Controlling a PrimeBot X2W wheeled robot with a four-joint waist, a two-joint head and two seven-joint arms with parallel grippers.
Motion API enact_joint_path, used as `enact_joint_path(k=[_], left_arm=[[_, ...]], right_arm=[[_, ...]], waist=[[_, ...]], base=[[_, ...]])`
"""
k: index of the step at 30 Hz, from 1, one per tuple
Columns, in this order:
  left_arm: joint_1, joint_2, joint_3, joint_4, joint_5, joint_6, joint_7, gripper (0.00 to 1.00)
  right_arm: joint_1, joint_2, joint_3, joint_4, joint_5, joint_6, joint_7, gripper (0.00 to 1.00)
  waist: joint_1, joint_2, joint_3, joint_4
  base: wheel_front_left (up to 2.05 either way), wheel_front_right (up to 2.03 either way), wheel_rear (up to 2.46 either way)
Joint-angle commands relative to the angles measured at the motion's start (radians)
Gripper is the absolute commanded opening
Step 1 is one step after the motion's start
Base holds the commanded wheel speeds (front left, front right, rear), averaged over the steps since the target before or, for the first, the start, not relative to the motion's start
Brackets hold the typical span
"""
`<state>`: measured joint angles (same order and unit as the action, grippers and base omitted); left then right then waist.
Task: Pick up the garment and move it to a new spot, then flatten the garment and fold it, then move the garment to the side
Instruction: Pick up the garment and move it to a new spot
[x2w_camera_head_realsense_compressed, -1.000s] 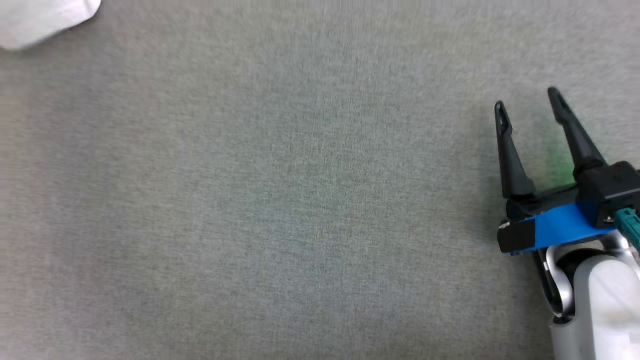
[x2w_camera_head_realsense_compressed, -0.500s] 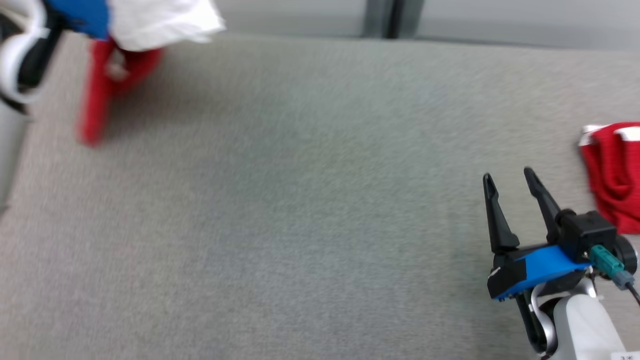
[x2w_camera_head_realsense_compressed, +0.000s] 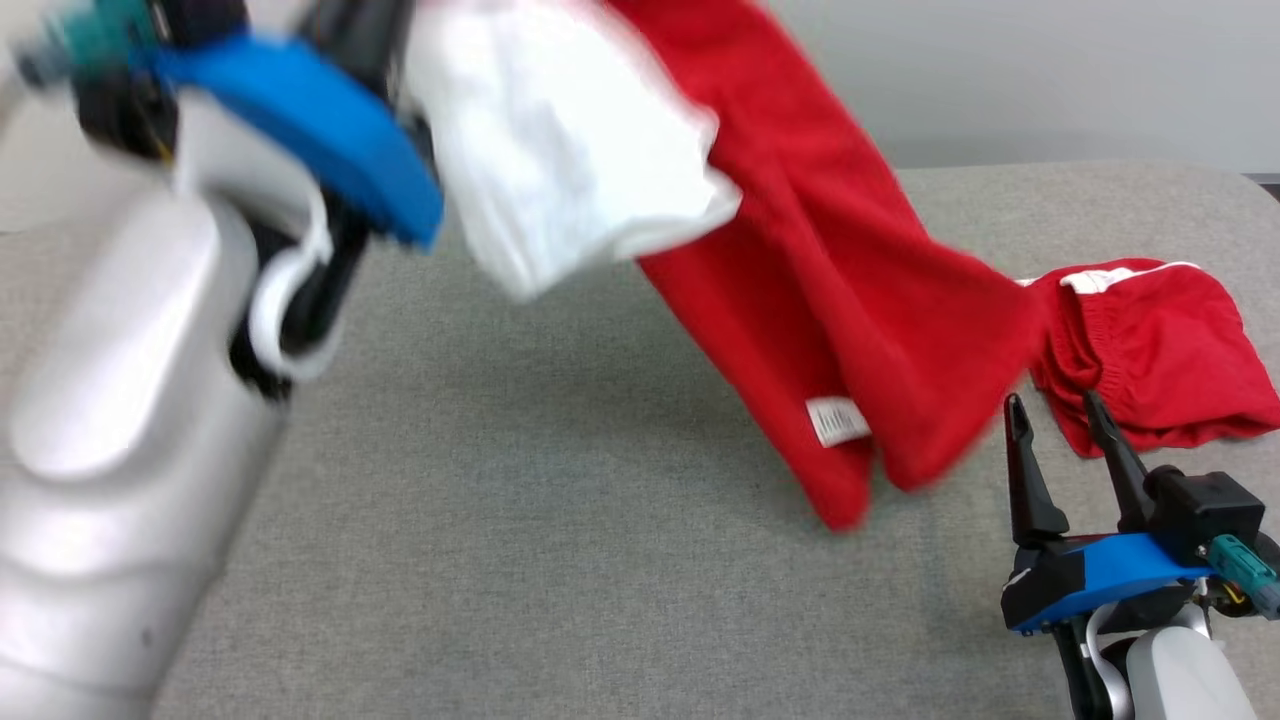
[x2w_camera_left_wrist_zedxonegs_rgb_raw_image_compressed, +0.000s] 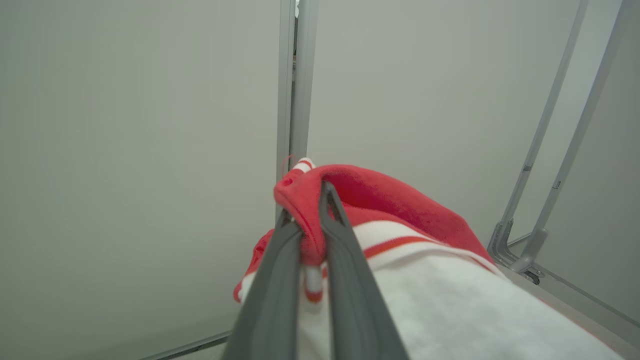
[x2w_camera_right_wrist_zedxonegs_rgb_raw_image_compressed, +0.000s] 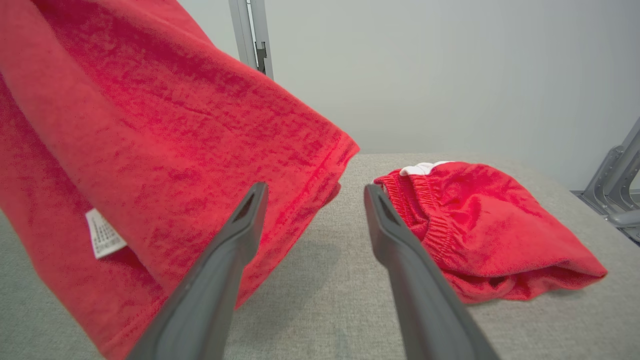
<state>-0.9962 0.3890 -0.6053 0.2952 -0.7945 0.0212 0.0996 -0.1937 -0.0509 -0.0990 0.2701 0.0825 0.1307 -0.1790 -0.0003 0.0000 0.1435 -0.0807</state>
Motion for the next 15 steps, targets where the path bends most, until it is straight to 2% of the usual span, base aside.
enact_joint_path(k=[1, 8, 14, 15], left_arm=[[0.094, 0.000, 0.008, 0.014, -0.027, 0.020, -0.029, 0.00], [0.402, -0.013, 0.033, 0.185, -0.100, 0.043, -0.164, 0.00], [0.455, -0.022, 0.055, 0.375, -0.109, 0.024, -0.263, 0.00], [0.451, -0.028, 0.055, 0.398, -0.106, 0.019, -0.279, 0.27]], right_arm=[[0.008, 0.001, -0.005, 0.006, 0.006, 0.000, -0.009, 1.00], [-0.023, 0.000, -0.023, 0.020, -0.005, 0.000, -0.022, 1.00], [-0.042, 0.000, -0.024, 0.038, -0.013, 0.000, -0.028, 1.00], [-0.044, 0.000, -0.023, 0.043, -0.013, 0.000, -0.028, 1.00]], waist=[[0.0003, 0.0000, 0.011, 0.006], [0.0003, 0.0000, 0.053, 0.020], [0.0003, 0.0000, 0.081, 0.033], [0.0003, 0.0000, 0.082, 0.035]], base=[[0.00, 0.00, 0.00], [0.00, 0.00, 0.00], [0.00, 0.00, 0.00], [0.00, 0.00, 0.00]])
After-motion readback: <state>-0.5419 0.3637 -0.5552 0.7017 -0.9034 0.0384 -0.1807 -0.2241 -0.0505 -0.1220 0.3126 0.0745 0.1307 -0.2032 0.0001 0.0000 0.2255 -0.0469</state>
